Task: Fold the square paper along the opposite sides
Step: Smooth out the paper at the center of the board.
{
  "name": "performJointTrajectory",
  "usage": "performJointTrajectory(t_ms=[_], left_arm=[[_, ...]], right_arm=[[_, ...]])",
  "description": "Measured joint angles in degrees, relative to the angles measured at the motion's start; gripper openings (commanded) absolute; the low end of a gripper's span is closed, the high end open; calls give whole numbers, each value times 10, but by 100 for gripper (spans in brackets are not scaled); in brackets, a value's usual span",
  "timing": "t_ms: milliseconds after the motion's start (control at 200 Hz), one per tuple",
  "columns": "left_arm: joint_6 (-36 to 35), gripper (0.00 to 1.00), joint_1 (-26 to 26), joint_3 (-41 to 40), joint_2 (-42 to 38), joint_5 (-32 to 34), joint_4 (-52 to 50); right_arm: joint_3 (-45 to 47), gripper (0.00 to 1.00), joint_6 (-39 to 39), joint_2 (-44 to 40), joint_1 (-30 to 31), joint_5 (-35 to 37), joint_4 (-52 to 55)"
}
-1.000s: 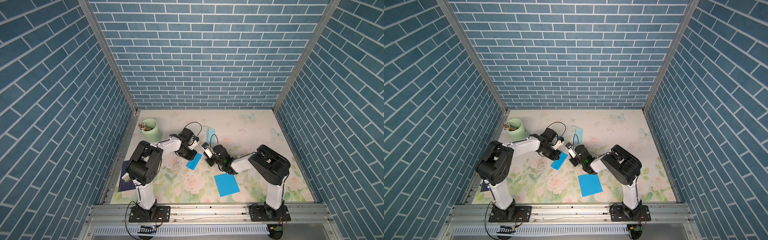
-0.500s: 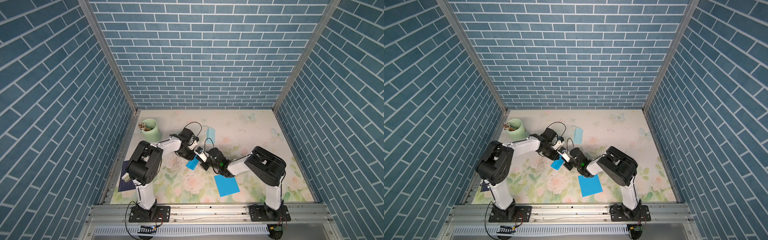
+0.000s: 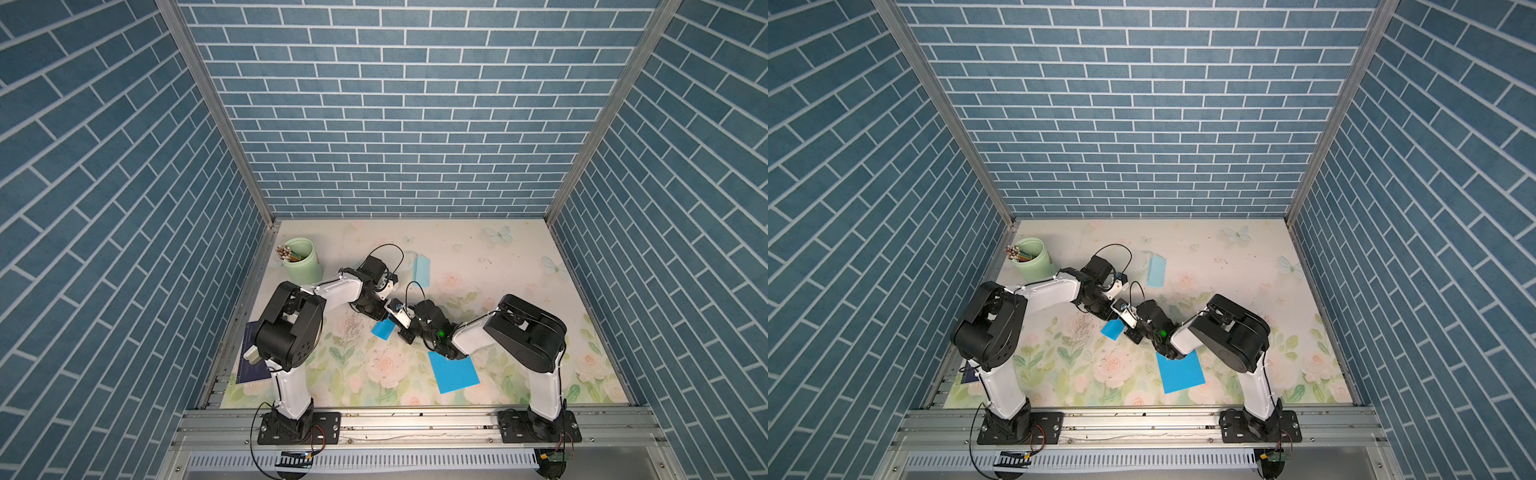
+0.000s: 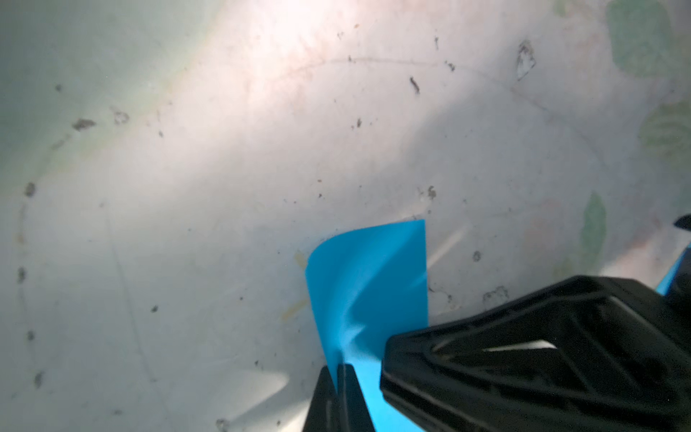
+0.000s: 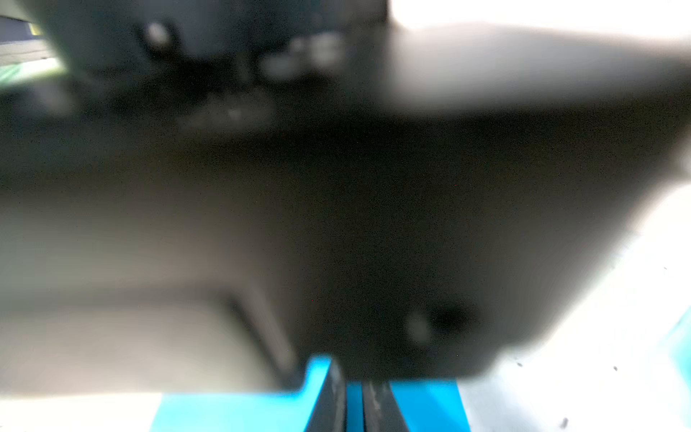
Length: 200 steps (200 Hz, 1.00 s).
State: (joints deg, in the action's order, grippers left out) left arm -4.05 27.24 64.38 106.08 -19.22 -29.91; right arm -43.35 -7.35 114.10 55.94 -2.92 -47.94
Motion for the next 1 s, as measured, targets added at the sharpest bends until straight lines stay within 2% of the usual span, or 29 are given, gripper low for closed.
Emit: performJointTrajectory(t_ms=[315, 1000], left_arm=[[2, 0, 0, 1, 1, 1, -1], [6, 0, 0, 5, 3, 0, -5]], right_arm=[[16, 21, -34, -2, 22, 16, -8], [0, 21, -34, -19, 63, 8, 54]])
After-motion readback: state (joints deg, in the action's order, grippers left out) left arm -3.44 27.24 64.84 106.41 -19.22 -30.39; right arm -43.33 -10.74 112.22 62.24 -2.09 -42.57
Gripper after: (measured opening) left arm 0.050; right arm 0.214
